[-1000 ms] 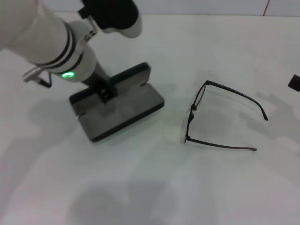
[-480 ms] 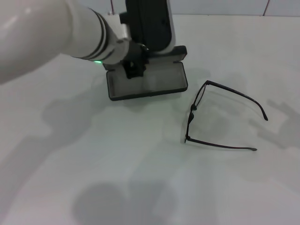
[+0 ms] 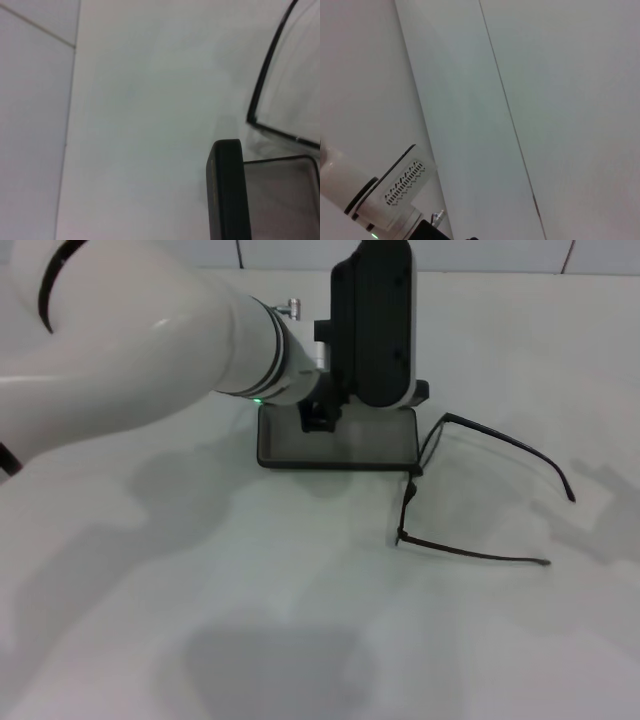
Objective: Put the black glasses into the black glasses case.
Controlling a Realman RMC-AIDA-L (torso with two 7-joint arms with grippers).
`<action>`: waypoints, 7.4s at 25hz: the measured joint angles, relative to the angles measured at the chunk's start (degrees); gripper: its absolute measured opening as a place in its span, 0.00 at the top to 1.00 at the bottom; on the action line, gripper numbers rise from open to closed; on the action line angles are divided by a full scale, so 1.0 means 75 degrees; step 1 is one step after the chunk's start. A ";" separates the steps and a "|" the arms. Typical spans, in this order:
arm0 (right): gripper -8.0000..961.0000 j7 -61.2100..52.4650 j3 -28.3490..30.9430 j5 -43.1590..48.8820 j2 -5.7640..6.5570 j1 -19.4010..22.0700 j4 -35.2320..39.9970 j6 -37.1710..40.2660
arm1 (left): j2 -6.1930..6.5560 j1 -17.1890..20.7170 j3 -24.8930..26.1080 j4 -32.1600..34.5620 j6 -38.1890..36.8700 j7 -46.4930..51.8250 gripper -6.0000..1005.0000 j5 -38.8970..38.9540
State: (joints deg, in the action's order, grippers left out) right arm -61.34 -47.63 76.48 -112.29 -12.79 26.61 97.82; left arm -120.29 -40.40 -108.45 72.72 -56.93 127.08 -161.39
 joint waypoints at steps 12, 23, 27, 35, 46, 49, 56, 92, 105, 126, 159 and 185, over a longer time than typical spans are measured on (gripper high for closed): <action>0.12 0.0017 0.0000 0.0027 -0.0026 0.0007 -0.0008 0.0000 | -0.0023 -0.0010 -0.0377 -0.0012 0.0252 0.0083 0.77 0.0330; 0.12 0.0117 0.0000 0.0045 -0.0028 0.0011 -0.0181 0.0000 | -0.0031 0.0025 -0.0574 -0.0136 0.0774 0.0103 0.73 0.0341; 0.12 0.0129 0.0000 0.0046 -0.0028 0.0027 -0.0185 0.0000 | -0.0026 0.0033 -0.0584 -0.0111 0.0807 0.0107 0.71 0.0342; 0.12 0.0136 -0.0030 0.0081 0.0051 0.0021 -0.0177 -0.0060 | -0.0010 -0.0003 -0.0598 0.0019 0.0769 0.0074 0.58 0.0353; 0.12 0.0493 -0.0071 0.2083 0.0156 -0.0765 0.1225 -0.0462 | 0.0021 0.1142 0.0212 0.2387 0.0207 0.0075 0.52 0.1619; 0.12 0.0381 -0.0076 0.2615 0.0055 -0.1004 0.2017 -0.0424 | 0.0036 0.1682 0.1328 0.2803 0.0192 -0.0467 0.52 0.3772; 0.12 -0.2063 -0.0906 0.4773 -0.0030 -0.1947 0.4267 -0.0157 | 0.0057 0.2849 0.3420 0.2020 -0.0735 -0.2637 0.53 0.8780; 0.33 -0.2606 -0.6017 0.9393 -0.0477 -0.5851 0.5533 -0.0653 | 0.0387 0.3461 0.6829 -0.4982 -0.5518 -0.7650 0.54 0.9686; 0.33 -0.2566 -0.7060 0.9440 -0.0515 -0.5896 0.4944 -0.1660 | 0.0179 0.3542 0.6853 -0.5572 -0.5119 -0.7993 0.54 0.9525; 0.34 -0.2630 -0.8039 0.9024 -0.0519 -0.6225 0.4159 -0.2853 | 0.0096 0.3574 0.6786 -0.5750 -0.4851 -0.8102 0.54 0.9337; 0.56 -0.2767 -0.8612 0.8887 -0.0519 -0.6226 0.4041 -0.3162 | 0.0101 0.3574 0.6833 -0.5970 -0.4843 -0.8308 0.54 0.9309; 0.86 -0.3448 -0.8286 0.8948 -0.0520 -0.5641 0.5208 -0.2404 | 0.0100 0.3559 0.6816 -0.5983 -0.4873 -0.8307 0.54 0.9309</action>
State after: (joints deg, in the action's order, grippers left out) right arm -87.20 -109.78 143.58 -116.19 -55.10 65.67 79.79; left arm -119.53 -13.71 -57.33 27.85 -93.48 64.77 -91.57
